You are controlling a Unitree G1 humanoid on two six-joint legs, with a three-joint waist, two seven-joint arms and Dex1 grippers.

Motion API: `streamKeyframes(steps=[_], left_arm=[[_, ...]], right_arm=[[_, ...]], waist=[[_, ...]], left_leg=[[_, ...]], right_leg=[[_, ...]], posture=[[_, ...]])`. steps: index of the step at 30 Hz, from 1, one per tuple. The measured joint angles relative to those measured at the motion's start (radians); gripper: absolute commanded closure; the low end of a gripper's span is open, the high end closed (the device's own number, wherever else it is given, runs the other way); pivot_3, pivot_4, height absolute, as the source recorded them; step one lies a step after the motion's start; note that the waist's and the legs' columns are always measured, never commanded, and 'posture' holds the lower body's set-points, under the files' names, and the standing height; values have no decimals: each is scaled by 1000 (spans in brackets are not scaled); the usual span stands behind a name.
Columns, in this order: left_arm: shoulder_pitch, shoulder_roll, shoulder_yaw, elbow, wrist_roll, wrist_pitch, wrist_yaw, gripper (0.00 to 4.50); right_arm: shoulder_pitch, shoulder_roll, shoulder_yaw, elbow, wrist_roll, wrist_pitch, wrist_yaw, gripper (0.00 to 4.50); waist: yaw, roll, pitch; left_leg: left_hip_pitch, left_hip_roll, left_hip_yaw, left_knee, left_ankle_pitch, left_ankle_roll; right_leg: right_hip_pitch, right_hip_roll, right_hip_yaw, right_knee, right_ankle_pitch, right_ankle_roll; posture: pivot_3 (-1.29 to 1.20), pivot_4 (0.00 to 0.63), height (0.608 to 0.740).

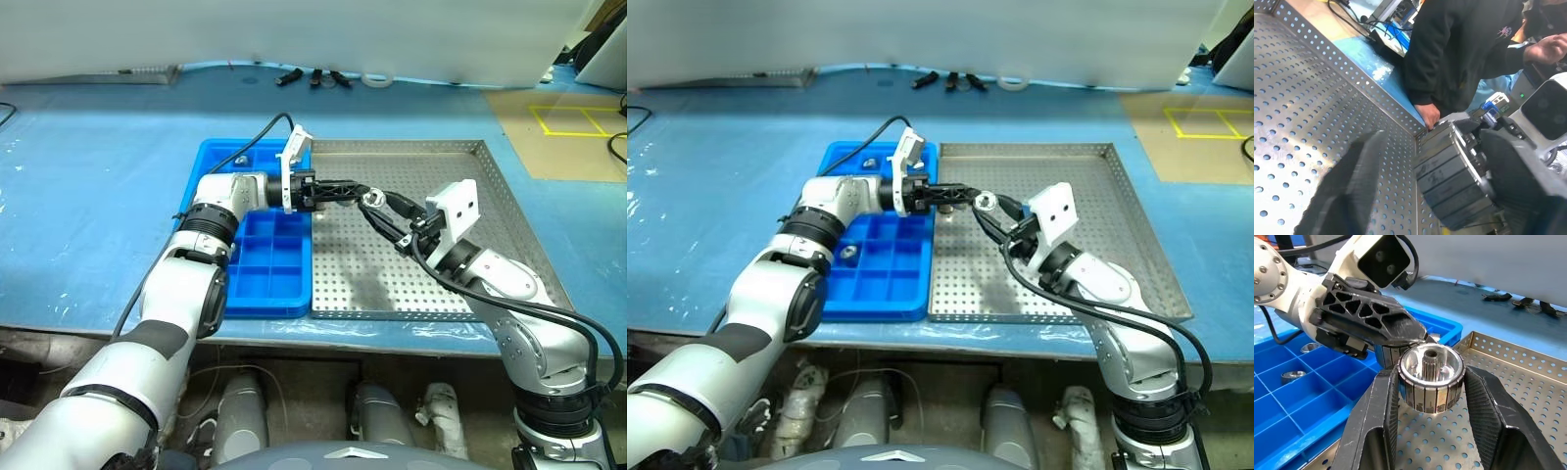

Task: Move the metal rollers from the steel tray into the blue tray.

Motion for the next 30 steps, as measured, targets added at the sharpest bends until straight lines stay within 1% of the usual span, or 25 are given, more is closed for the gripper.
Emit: streamKeyframes(steps=[1, 2, 3, 4, 20, 30], left_arm=[[0, 1, -5, 0, 4, -1, -3, 2503], [0, 4, -5, 0, 8, -4, -1, 2759], [-1, 9, -10, 0, 13, -6, -4, 2980], [-1, 10, -10, 0, 15, -8, -4, 3066], [-14, 20, -14, 7, 19, -22, -13, 3066], [-65, 63, -41, 12, 41, -52, -71, 3066]], right_arm=[[-1, 1, 5, 0, -3, 6, -6, 2909], [-1, 1, 8, 0, -4, 12, -8, 2909], [-2, 3, 15, 0, -4, 13, -11, 2909], [-5, 3, 15, 0, -4, 16, -12, 2909], [-24, 6, 17, 0, -12, 25, -11, 2909], [-29, 43, 27, 21, -21, -50, -16, 2909]], waist=[[0, 0, 0], [0, 0, 0], [0, 0, 0], [0, 0, 0], [0, 0, 0], [0, 0, 0]], left_leg=[[0, 0, 0, 0, 0, 0], [0, 0, 0, 0, 0, 0], [0, 0, 0, 0, 0, 0], [0, 0, 0, 0, 0, 0], [0, 0, 0, 0, 0, 0], [0, 0, 0, 0, 0, 0]], right_leg=[[0, 0, 0, 0, 0, 0], [0, 0, 0, 0, 0, 0], [0, 0, 0, 0, 0, 0], [0, 0, 0, 0, 0, 0], [0, 0, 0, 0, 0, 0], [0, 0, 0, 0, 0, 0]], posture=[[-356, 150, 740], [-356, 150, 740], [-355, 150, 740], [-354, 150, 740], [-356, 150, 740], [-363, 150, 740]])
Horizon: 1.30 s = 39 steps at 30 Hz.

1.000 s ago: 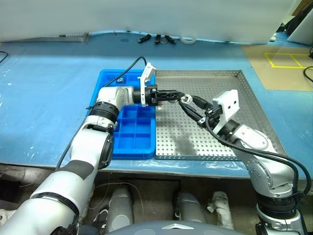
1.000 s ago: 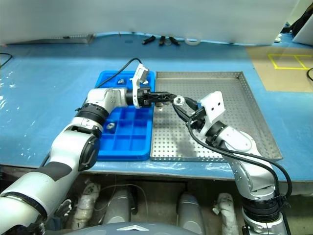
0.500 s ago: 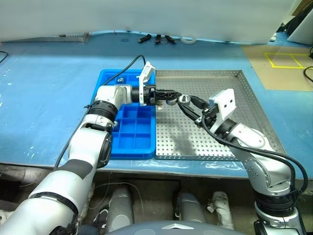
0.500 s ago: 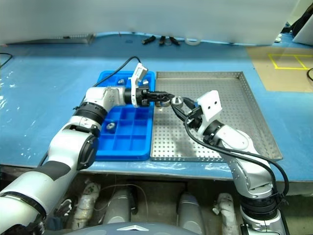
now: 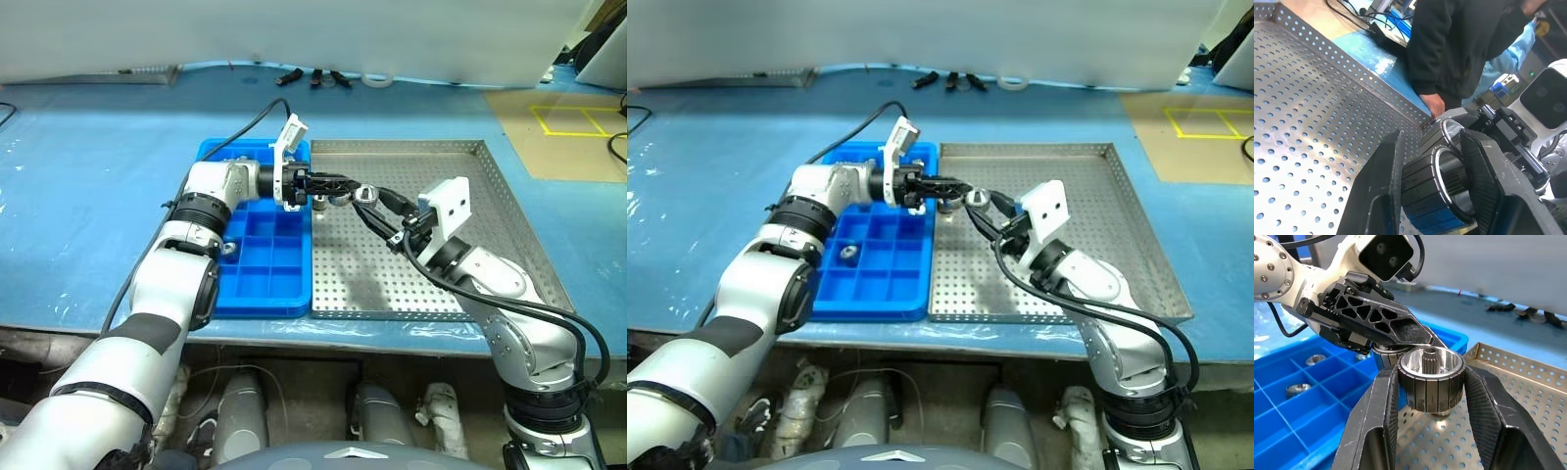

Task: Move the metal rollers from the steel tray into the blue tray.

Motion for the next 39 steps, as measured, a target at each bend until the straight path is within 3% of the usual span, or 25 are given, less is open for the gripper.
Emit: streamKeyframes(steps=[12, 16, 19, 22, 27, 33, 39], left_arm=[[-50, 18, -16, 81, 45, -82, -20, 3066], [-36, 35, -58, 34, 94, -221, -30, 3066], [-5, 73, -59, -21, 102, -318, -39, 3066], [3, 189, -4, -26, 101, -329, -35, 3066], [2, 145, 7, -9, 101, -329, -18, 3066], [4, 143, 7, -16, 103, -318, -18, 3066], [137, 157, 3, -237, 71, -259, -55, 3066]], right_arm=[[-22, 3, 37, 40, -13, -33, -22, 2909], [-26, 55, 23, 53, 42, 33, -60, 2909], [-27, 114, -60, 66, 141, 117, -118, 2909], [0, 121, -248, 115, 204, 204, -213, 2909], [-39, 151, -285, 117, 292, 281, -266, 2909], [-19, 39, -243, 111, 237, 281, -248, 2909], [24, -77, -106, 43, 204, 206, -55, 2909]], waist=[[1, 0, 0], [1, 0, 0], [0, 0, 0], [-2, 0, 0], [12, 0, 0], [4, 0, 0], [-1, 0, 0]], left_leg=[[0, 0, 0, 0, 0, 0], [0, 1, 0, 0, 0, 0], [0, 1, 0, 0, 0, 0], [0, 1, 0, -1, 0, 0], [-1, -1, 0, 0, 0, -1], [0, 1, 0, -1, 2, -4], [1, 1, 0, -2, 1, -2]], right_leg=[[0, 0, 0, 0, 0, 0], [0, 0, 0, 0, 0, 0], [0, 0, 0, 0, 0, 0], [-1, 0, 0, 0, 0, 0], [0, -1, -1, 0, 0, 0], [0, -1, -1, 0, 0, 0], [-1, 0, -1, 1, 0, 0]], posture=[[-344, 150, 740], [-346, 150, 740], [-347, 150, 740], [-346, 150, 740], [-345, 150, 740], [-343, 150, 740], [-323, 150, 740]])
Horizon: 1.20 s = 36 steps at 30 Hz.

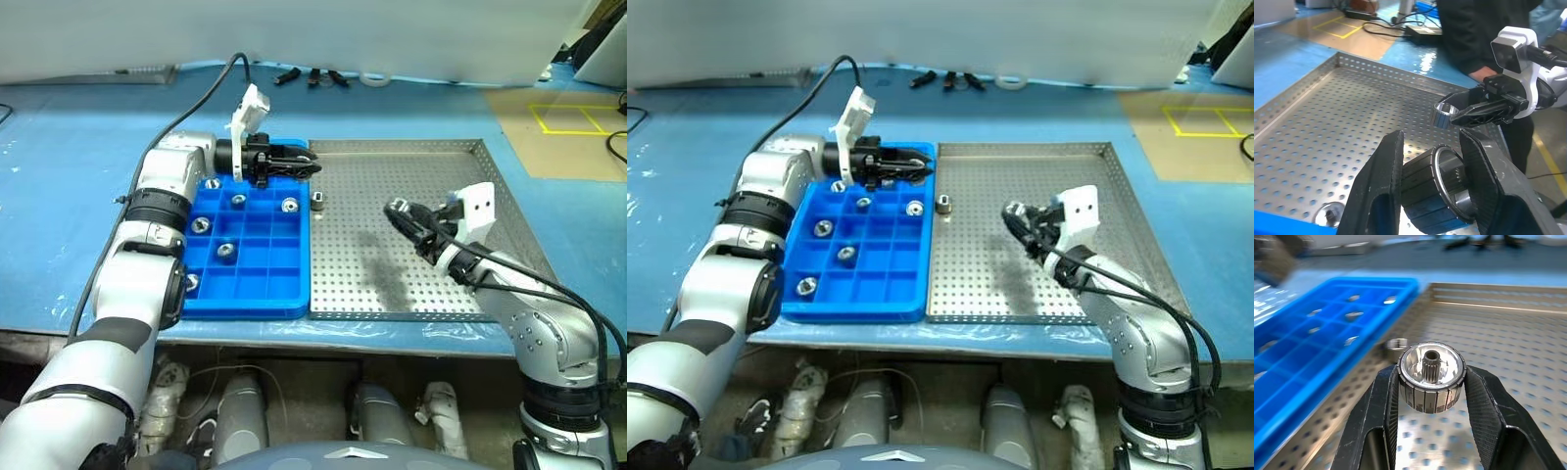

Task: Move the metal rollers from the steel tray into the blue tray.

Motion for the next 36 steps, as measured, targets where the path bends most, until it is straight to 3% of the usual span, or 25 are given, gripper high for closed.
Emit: streamKeyframes(steps=[3, 9, 17, 26, 36], left_arm=[[50, 22, 4, -36, -13, 25, 21, 3066], [104, 112, 65, -184, -59, 109, 122, 3066], [297, 219, 116, -387, -112, 218, 227, 3066], [443, 240, 157, -589, -204, 327, 337, 3066], [475, 242, 158, -627, -255, 358, 396, 3066]], right_arm=[[-17, -11, 64, 14, -30, -29, 53, 2909], [-179, 71, 201, 184, -110, -99, 99, 2909], [-242, 111, 276, 325, -158, -122, 188, 2909], [-262, 109, 334, 328, -155, -47, 287, 2909], [-266, 118, 335, 330, -124, 32, 336, 2909]], waist=[[1, 0, 0], [5, 0, 0], [32, 0, 0], [63, 0, 0], [62, 0, 0]], left_leg=[[0, 0, 0, 1, 0, 0], [2, 1, 0, 3, 1, -2], [-2, 0, -1, 1, 3, -5], [-1, 0, -3, 1, 5, -8], [0, 1, -4, 0, 7, -12]], right_leg=[[0, 0, 0, 1, 0, 0], [-1, 0, 0, 7, 0, 0], [-3, 0, -2, 6, 0, 0], [-2, 0, -2, 7, 0, 0], [-3, 1, -2, 10, 0, 0]], posture=[[-278, 150, 740], [-164, 150, 740], [-46, 150, 740], [23, 150, 740], [21, 150, 740]])
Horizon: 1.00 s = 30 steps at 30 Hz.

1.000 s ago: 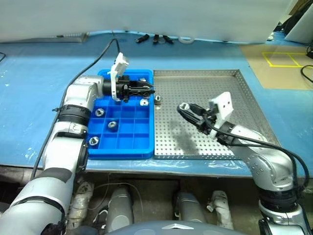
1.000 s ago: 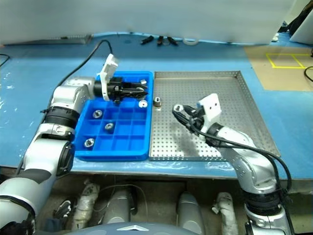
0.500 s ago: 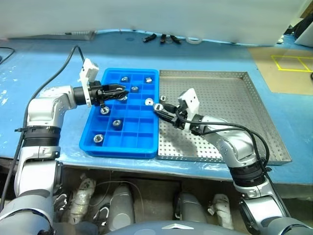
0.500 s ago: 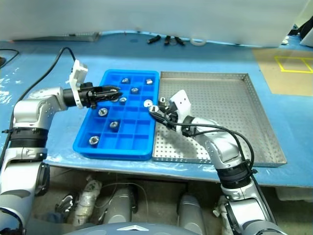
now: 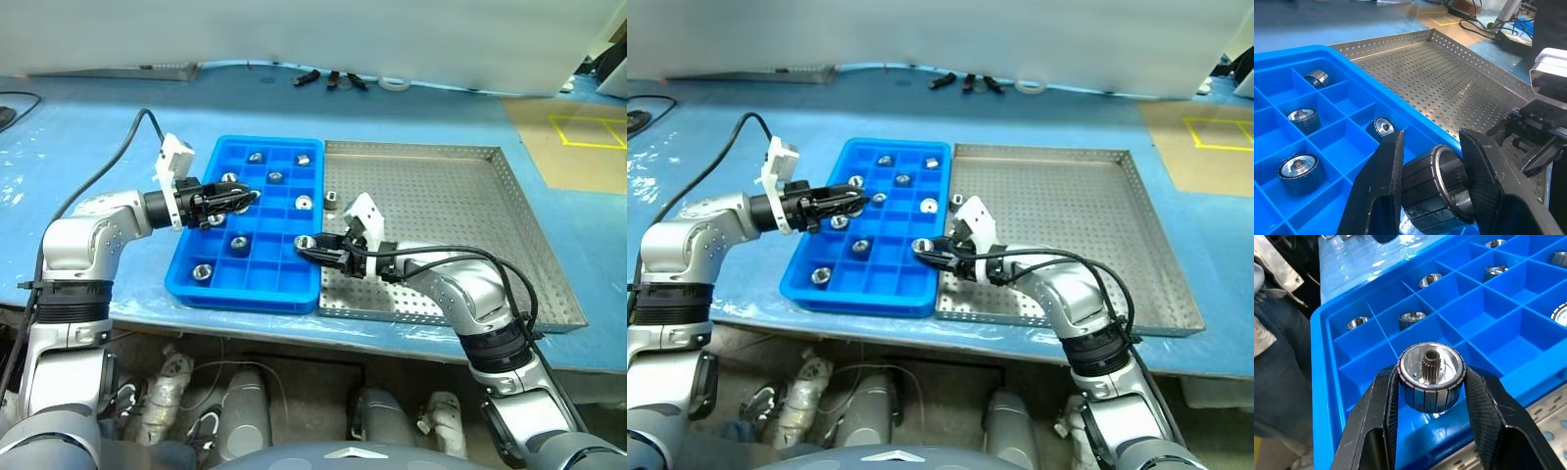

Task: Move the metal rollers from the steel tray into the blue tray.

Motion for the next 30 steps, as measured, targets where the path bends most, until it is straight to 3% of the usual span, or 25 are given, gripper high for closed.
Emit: streamKeyframes(steps=[6, 11, 20, 30], left_arm=[[0, 1, -1, 1, -3, 0, 7, 3066], [-10, 2, -11, 11, -3, 0, 3, 3066], [-87, -10, -54, 123, 14, -61, -15, 3066], [-283, -150, -167, 413, 116, -222, -82, 3066]], right_arm=[[-12, 19, -3, 19, -2, -4, 0, 2909], [-13, 34, -5, 37, -17, -25, -4, 1284], [-15, 12, -52, 5, -41, -23, -70, 1284], [99, 15, -182, -168, -37, -7, -205, 1284]], waist=[[1, 0, 0], [1, 0, 0], [-2, 0, 0], [-14, -1, 0]], left_leg=[[-1, 0, 0, 0, 0, 0], [0, 0, 0, 0, 0, 0], [-1, -1, 0, 0, 0, 0], [0, -1, 1, 3, -1, 1]], right_leg=[[0, 0, 0, 0, 0, 0], [0, 0, 0, 0, 0, 0], [0, 0, 0, 0, 0, 0], [1, 0, 3, 0, 1, 2]], posture=[[11, 150, 740], [-23, 150, 740], [-113, 150, 740], [-317, 150, 740]])
